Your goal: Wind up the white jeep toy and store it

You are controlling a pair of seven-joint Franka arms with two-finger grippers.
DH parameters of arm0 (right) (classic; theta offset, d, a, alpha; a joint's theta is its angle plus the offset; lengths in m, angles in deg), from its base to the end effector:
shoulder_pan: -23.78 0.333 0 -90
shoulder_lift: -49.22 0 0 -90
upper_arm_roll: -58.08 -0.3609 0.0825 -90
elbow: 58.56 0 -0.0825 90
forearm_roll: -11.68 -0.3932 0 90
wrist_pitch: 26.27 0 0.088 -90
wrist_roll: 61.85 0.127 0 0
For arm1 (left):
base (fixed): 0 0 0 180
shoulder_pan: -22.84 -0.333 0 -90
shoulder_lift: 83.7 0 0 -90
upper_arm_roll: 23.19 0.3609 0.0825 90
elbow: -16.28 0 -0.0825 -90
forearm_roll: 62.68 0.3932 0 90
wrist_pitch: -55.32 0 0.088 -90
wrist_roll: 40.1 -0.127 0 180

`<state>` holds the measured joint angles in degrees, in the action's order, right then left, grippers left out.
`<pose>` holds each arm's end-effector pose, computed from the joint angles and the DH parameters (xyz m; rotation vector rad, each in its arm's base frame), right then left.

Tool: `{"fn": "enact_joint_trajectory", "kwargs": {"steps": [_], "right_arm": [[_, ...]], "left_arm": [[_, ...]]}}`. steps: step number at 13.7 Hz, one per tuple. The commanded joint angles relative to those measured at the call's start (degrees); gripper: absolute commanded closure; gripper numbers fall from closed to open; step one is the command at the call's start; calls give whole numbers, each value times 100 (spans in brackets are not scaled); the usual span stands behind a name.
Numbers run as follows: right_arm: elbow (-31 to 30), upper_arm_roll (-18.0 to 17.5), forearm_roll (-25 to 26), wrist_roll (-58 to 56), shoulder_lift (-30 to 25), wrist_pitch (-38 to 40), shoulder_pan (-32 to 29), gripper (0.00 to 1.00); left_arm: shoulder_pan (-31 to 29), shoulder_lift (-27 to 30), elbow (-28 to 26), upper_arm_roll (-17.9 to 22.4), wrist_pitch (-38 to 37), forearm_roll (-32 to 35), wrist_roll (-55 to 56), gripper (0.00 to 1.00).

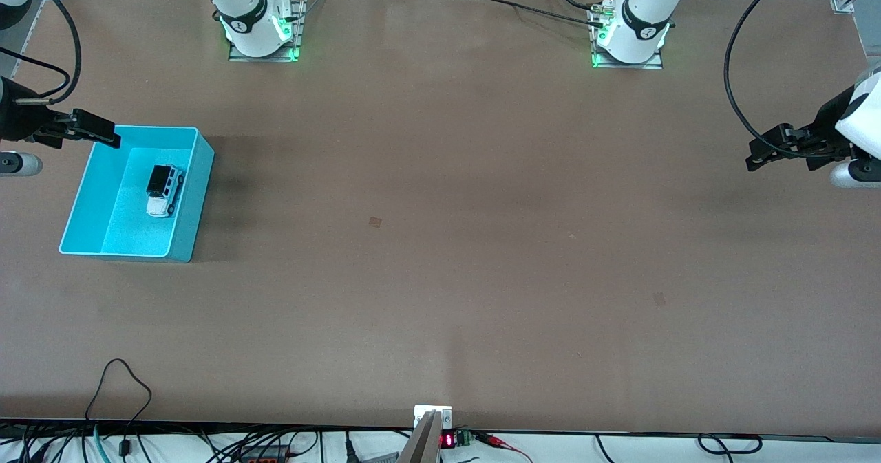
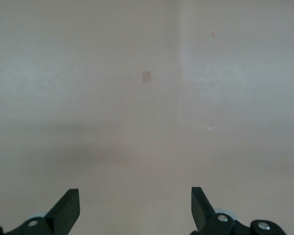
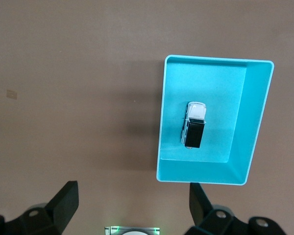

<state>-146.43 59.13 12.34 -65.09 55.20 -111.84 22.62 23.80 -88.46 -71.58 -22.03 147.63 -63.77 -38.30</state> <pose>0.5858 -0.0236 0.6009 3.1267 0.0280 -0.2270 0.5960 -0.0008 0.6228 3.1238 0.0557 -0.0088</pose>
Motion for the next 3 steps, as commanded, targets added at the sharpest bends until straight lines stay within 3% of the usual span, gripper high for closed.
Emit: {"fn": "enact_joint_trajectory", "kwargs": {"steps": [1, 3], "right_arm": [[77, 45, 48, 43, 9, -30, 64, 0], [77, 45, 75, 34, 9, -39, 64, 0]], "left_arm": [[53, 54, 42, 33, -55, -14, 22, 0], [45, 54, 42, 33, -11, -14, 22, 0]]}}
